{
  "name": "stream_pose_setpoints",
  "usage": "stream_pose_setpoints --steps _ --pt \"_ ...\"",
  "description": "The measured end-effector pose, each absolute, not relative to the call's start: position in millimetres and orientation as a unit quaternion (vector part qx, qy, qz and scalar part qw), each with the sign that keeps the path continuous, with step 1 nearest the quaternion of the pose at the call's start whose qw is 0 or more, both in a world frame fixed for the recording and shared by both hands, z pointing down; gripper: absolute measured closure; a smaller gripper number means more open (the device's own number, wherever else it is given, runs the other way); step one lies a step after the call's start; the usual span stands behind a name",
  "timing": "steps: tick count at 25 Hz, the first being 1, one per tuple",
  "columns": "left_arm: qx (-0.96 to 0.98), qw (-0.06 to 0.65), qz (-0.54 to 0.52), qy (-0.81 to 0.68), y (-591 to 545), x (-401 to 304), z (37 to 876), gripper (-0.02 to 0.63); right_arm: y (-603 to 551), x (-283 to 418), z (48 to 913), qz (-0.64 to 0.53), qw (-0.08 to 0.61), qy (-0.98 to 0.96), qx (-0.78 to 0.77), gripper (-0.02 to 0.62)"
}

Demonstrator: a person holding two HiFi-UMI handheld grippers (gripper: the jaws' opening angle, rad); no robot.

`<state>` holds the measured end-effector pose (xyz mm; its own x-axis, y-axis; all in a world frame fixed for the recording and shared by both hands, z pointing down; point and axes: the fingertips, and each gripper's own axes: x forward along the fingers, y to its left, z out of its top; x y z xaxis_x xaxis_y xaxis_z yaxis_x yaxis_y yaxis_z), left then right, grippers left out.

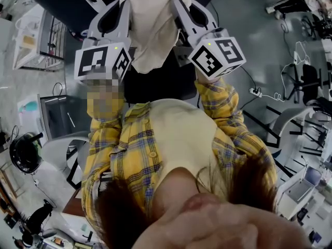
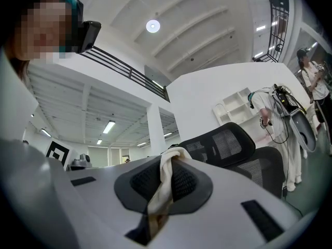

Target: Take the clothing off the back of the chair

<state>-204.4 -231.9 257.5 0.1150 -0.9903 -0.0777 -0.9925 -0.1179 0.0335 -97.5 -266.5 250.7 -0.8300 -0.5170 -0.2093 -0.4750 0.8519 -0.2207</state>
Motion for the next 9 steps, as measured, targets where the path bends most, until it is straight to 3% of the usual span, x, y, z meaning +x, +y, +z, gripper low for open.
stream_pose_setpoints --steps 9 --pt "-0.747 0.01 0.047 0.663 -232.9 -204.8 259.2 0.584 -267.8 -98.2 253.2 -0.082 0.131 0.954 -0.256 0.565"
